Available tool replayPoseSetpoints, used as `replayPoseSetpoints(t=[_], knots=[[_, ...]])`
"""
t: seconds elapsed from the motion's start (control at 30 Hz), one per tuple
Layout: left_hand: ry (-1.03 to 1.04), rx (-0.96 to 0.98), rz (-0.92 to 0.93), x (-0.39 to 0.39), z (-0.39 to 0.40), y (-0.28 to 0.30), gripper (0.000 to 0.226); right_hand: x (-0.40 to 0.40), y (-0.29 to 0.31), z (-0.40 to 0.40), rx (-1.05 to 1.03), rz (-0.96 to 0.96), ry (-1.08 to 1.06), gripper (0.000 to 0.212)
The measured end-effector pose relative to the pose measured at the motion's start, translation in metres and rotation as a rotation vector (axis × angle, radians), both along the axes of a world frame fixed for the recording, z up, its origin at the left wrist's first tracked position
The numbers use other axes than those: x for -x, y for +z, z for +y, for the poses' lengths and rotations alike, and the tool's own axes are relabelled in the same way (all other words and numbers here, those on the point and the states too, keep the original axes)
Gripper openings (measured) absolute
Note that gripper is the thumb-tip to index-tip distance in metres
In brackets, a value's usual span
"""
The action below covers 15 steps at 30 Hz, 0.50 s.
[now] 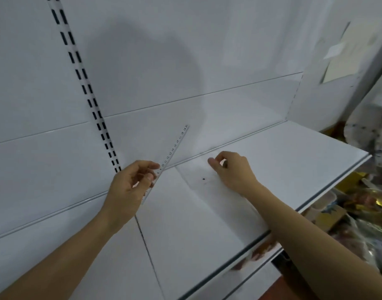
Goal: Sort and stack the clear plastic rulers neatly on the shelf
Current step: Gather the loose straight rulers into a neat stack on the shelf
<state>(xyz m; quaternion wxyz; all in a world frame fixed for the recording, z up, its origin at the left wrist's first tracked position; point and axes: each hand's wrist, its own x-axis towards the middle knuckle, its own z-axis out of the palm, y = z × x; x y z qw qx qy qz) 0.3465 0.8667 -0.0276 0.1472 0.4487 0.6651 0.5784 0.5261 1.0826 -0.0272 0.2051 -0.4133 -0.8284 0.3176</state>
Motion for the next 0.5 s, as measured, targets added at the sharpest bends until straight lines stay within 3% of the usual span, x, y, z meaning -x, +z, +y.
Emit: replayPoseSetpoints(t=[0.1, 0.17, 0.33, 0.5], knots=[[0.021, 0.069, 0.211, -0.022, 0.03, 0.002, 0.026, -0.03, 0.022, 0.013, 0.454, 0.479, 0.145, 0.047], [0.014, 0.061, 0.362, -0.04, 0.055, 0.0, 0.028, -0.051, 0.031, 0.026, 0.595, 0.572, 0.216, 0.049], [0.042, 0.011, 0.609, -0.081, 0.136, -0.01, 0.03, -0.093, 0.031, 0.081, 0.565, 0.61, 0.053, 0.017], [0.13, 0.169, 0.704, -0.106, 0.2, -0.018, 0.043, -0.139, 0.017, 0.161, 0.491, 0.629, -0.196, 0.018]])
